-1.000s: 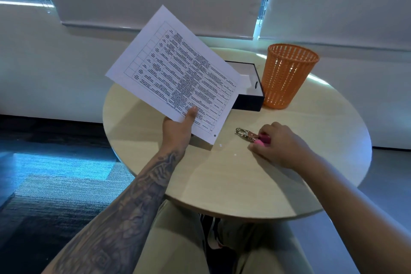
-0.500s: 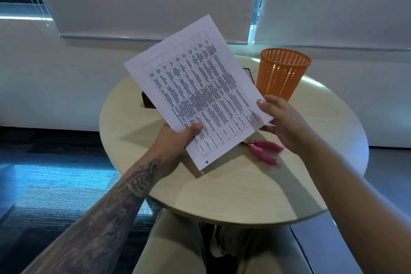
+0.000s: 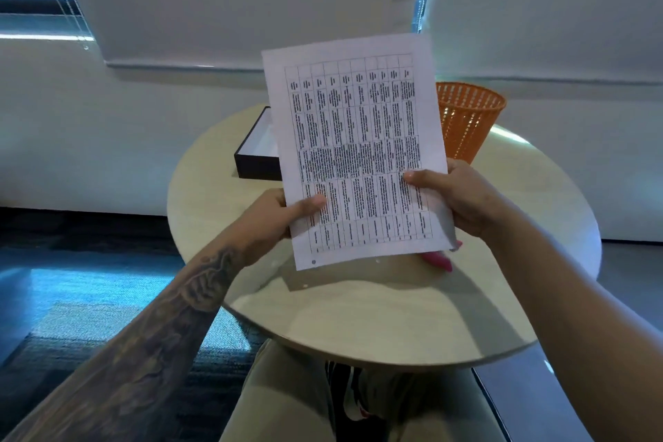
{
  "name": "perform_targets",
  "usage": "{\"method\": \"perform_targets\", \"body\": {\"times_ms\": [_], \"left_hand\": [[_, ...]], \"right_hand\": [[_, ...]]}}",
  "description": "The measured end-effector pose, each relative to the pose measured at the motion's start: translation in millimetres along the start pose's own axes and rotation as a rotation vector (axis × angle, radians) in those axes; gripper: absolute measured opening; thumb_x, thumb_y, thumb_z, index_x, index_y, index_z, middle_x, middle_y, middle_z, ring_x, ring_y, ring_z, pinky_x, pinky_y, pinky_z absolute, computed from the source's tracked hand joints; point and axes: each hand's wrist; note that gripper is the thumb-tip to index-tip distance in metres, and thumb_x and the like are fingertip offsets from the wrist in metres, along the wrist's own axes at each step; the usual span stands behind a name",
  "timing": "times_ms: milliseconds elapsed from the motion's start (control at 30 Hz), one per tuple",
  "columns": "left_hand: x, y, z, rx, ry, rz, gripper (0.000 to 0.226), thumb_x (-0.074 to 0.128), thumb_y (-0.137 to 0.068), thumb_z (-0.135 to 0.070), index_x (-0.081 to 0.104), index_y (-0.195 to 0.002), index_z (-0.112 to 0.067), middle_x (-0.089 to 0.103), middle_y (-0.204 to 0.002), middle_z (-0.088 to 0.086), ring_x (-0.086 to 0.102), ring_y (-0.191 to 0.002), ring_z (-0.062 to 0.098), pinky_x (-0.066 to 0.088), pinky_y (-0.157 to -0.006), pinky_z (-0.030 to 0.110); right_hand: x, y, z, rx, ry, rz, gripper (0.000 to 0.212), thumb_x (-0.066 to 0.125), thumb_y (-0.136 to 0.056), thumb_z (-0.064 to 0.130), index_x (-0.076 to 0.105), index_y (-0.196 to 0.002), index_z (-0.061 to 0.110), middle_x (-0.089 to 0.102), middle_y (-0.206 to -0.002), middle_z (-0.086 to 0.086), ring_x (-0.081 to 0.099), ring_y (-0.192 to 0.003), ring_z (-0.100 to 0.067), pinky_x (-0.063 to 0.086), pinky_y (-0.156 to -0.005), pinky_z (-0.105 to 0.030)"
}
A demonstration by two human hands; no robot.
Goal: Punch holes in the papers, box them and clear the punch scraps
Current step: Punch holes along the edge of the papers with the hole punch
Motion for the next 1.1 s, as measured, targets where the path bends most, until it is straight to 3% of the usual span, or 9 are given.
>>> {"method": "perform_targets", "body": {"times_ms": [67,167,267,400,633,800,900,967,1100], "left_hand": [[1,9,9,-0.050,0.233,0.048,0.049,0.071,-0.087,-0.041,0.066,-0.121,-0.006,0.072,-0.123,0.016,0.071,-0.108,0.031,0.059,-0.090,0.043],[10,22,28,-0.070,0.479,0.103,0.073,0.091,-0.062,-0.045,0.069,-0.119,-0.006,0.073,-0.113,0.015,0.072,-0.092,0.025,0.062,-0.070,0.034],[29,26,40,-0.079,0.661,0.131,0.077,0.093,-0.064,-0.034,0.060,-0.125,0.000,0.070,-0.109,0.020,0.067,-0.092,0.027,0.058,-0.070,0.034],[61,20,32,-0.010,0.648,-0.035,0.034,0.066,-0.086,-0.026,0.065,-0.116,-0.009,0.074,-0.096,0.017,0.071,-0.078,0.025,0.056,-0.060,0.033],[67,15,37,0.066,0.312,-0.190,0.022,0.067,-0.094,-0.031,0.073,-0.097,-0.010,0.066,-0.074,0.011,0.055,-0.066,0.026,0.046,-0.060,0.038],[67,12,42,-0.004,0.270,-0.299,0.028,0.070,-0.092,-0.038,0.067,-0.081,-0.012,0.058,-0.065,0.002,0.046,-0.056,0.013,0.036,-0.050,0.028],[67,9,44,0.015,0.255,-0.380,0.029,0.069,-0.093,-0.037,0.065,-0.083,-0.010,0.058,-0.063,0.000,0.047,-0.053,0.011,0.037,-0.047,0.026],[65,5,45,0.026,0.241,-0.435,0.030,0.068,-0.093,-0.038,0.063,-0.082,-0.011,0.058,-0.062,-0.001,0.047,-0.053,0.011,0.039,-0.046,0.026],[60,-1,46,0.059,0.219,-0.530,0.032,0.065,-0.096,-0.038,0.065,-0.086,-0.007,0.057,-0.061,-0.002,0.047,-0.052,0.013,0.039,-0.045,0.026]], "right_hand": [[0,-2,4,-0.028,-0.030,-0.032,0.027,0.069,-0.090,0.006,0.067,-0.116,0.002,0.077,-0.112,-0.018,0.077,-0.096,-0.035,0.064,-0.074,-0.041],[0,-4,8,-0.060,-0.071,-0.048,0.029,0.070,-0.088,0.007,0.067,-0.117,0.005,0.077,-0.112,-0.017,0.076,-0.097,-0.035,0.064,-0.076,-0.043],[3,-8,10,-0.082,-0.127,-0.035,0.044,0.075,-0.083,0.012,0.064,-0.124,0.003,0.075,-0.117,-0.018,0.075,-0.102,-0.037,0.063,-0.082,-0.047],[12,-10,12,-0.090,-0.114,0.010,0.039,0.073,-0.084,0.012,0.065,-0.122,0.003,0.075,-0.118,-0.019,0.074,-0.103,-0.037,0.062,-0.085,-0.049],[9,-9,13,-0.119,-0.065,0.052,0.039,0.074,-0.084,0.012,0.067,-0.121,0.003,0.075,-0.119,-0.018,0.073,-0.107,-0.037,0.061,-0.088,-0.049],[7,-14,4,-0.172,0.270,-0.082,0.033,0.075,-0.090,0.023,0.073,-0.119,0.008,0.078,-0.114,-0.005,0.076,-0.103,-0.024,0.059,-0.094,-0.047],[7,-15,-4,-0.194,0.444,-0.186,0.032,0.067,-0.096,0.036,0.071,-0.115,0.011,0.077,-0.102,0.001,0.074,-0.090,-0.018,0.062,-0.075,-0.037],[5,-13,-12,-0.189,0.633,-0.211,0.038,0.059,-0.098,0.045,0.069,-0.114,0.012,0.070,-0.096,0.001,0.066,-0.081,-0.015,0.054,-0.065,-0.032],[-9,-1,-47,0.052,1.177,-0.114,0.064,0.054,-0.085,0.074,0.066,-0.120,0.021,0.063,-0.115,0.003,0.061,-0.104,-0.019,0.052,-0.089,-0.040]]}}
Point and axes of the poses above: each hand's wrist, its own y-axis away from the middle knuckle, its own x-axis out of the palm, z = x × y
